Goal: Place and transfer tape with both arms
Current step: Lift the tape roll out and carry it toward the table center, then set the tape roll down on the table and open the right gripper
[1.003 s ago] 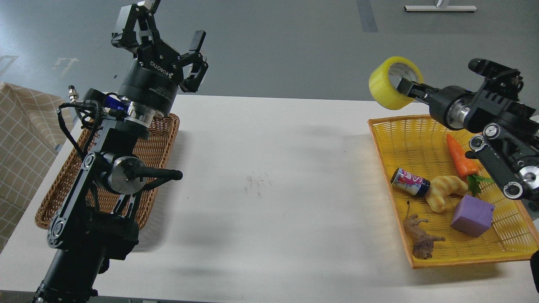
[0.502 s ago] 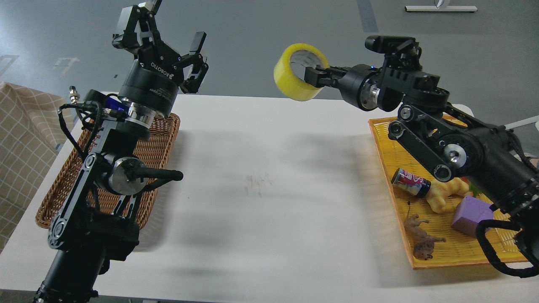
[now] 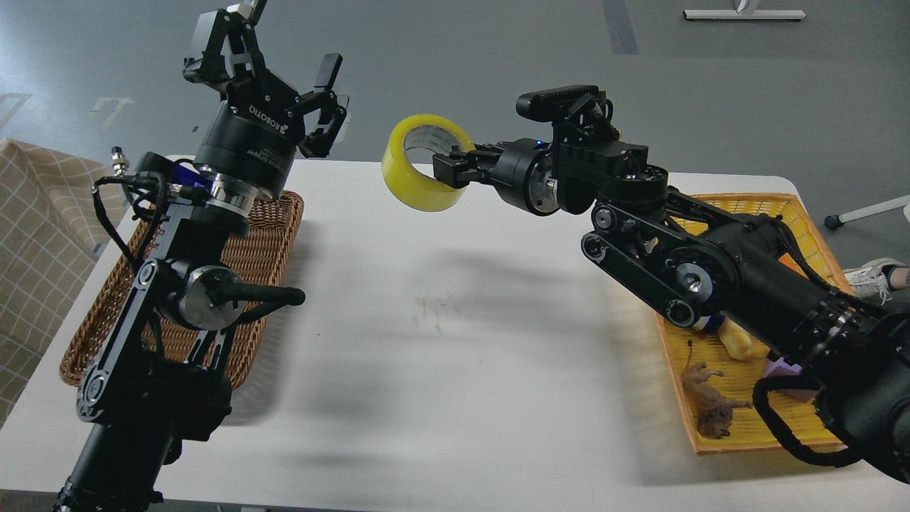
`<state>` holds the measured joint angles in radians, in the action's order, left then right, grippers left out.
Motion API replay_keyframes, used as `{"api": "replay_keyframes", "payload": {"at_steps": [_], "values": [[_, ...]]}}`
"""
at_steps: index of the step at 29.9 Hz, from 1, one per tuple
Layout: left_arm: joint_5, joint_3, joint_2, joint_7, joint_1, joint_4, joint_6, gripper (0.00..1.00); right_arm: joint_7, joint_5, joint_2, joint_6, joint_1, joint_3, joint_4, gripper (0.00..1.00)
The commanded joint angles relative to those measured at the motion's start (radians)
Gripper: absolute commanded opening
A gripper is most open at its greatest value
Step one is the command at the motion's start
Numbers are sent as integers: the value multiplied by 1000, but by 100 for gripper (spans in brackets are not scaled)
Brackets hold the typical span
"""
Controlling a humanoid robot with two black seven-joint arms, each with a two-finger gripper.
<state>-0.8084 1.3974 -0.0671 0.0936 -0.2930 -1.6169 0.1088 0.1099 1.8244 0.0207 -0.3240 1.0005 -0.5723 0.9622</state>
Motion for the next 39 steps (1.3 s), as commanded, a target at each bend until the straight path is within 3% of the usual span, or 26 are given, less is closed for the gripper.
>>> {"api": "replay_keyframes", "payload": {"at_steps": [1, 23, 39], "values": [[0, -5, 1, -2, 0, 0, 0, 98, -1, -1, 2, -1, -42, 3, 3, 0], [0, 5, -8, 0, 14, -3, -4, 98, 11, 4, -1, -9, -109, 245, 7, 0], [0, 11, -11, -2, 20, -6, -4, 98, 16, 12, 1, -9, -117, 265, 4, 1]]}}
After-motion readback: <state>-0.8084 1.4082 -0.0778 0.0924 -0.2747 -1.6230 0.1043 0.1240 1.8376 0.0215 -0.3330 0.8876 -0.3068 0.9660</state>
